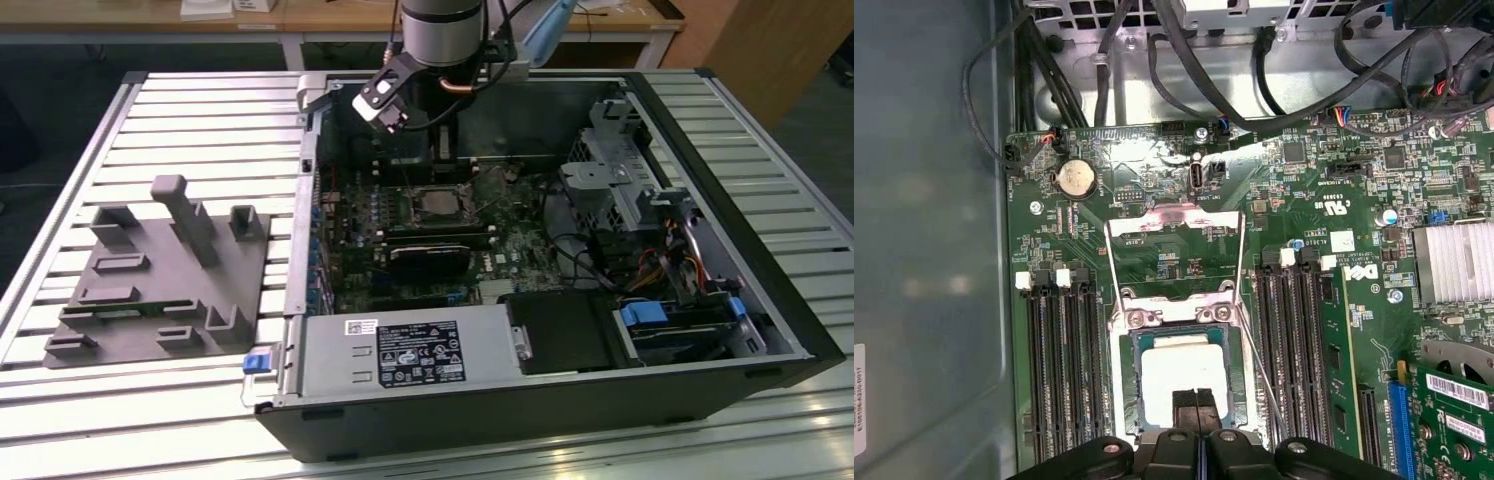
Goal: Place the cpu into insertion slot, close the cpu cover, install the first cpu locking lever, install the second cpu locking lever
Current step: 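Close the cpu cover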
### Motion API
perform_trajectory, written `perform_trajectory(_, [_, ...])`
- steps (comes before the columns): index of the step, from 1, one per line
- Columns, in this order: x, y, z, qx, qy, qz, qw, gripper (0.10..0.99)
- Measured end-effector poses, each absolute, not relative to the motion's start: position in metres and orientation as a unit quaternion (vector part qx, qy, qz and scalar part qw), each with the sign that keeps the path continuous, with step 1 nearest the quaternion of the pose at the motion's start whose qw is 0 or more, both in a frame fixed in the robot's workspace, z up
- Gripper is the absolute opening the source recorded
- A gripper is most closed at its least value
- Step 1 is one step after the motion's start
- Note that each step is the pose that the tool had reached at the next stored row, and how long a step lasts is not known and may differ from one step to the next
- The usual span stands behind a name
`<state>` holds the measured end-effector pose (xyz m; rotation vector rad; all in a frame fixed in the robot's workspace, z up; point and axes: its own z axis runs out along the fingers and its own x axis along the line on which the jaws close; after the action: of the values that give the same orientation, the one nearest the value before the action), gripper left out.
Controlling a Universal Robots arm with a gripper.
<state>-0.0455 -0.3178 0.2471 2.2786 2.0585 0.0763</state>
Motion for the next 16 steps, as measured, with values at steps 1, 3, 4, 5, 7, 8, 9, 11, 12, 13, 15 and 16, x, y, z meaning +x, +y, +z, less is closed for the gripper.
perform_trajectory(1, [-0.0455,-0.3178,0.2471,0.741,0.670,0.025,0.035,0.106])
perform_trajectory(3, [-0.0455,-0.3178,0.2472,0.741,0.670,0.025,0.035,0.106])
perform_trajectory(4, [-0.0455,-0.3178,0.2472,0.741,0.670,0.025,0.035,0.106])
perform_trajectory(5, [-0.0455,-0.3178,0.2472,0.741,0.670,0.025,0.035,0.106])
perform_trajectory(7, [-0.0455,-0.3178,0.2472,0.741,0.670,0.025,0.035,0.106])
perform_trajectory(8, [-0.0455,-0.3178,0.2473,0.741,0.670,0.025,0.035,0.106])
perform_trajectory(9, [-0.0455,-0.3178,0.2473,0.741,0.670,0.025,0.035,0.106])
perform_trajectory(11, [-0.0455,-0.3178,0.2473,0.741,0.670,0.025,0.035,0.106])
perform_trajectory(12, [-0.0455,-0.3178,0.2474,0.741,0.670,0.025,0.035,0.106])
perform_trajectory(13, [-0.0455,-0.3178,0.2476,0.741,0.670,0.025,0.035,0.106])
perform_trajectory(15, [-0.0455,-0.3178,0.2502,0.741,0.670,0.025,0.035,0.106])
perform_trajectory(16, [-0.0455,-0.3178,0.2519,0.741,0.670,0.025,0.035,0.106])
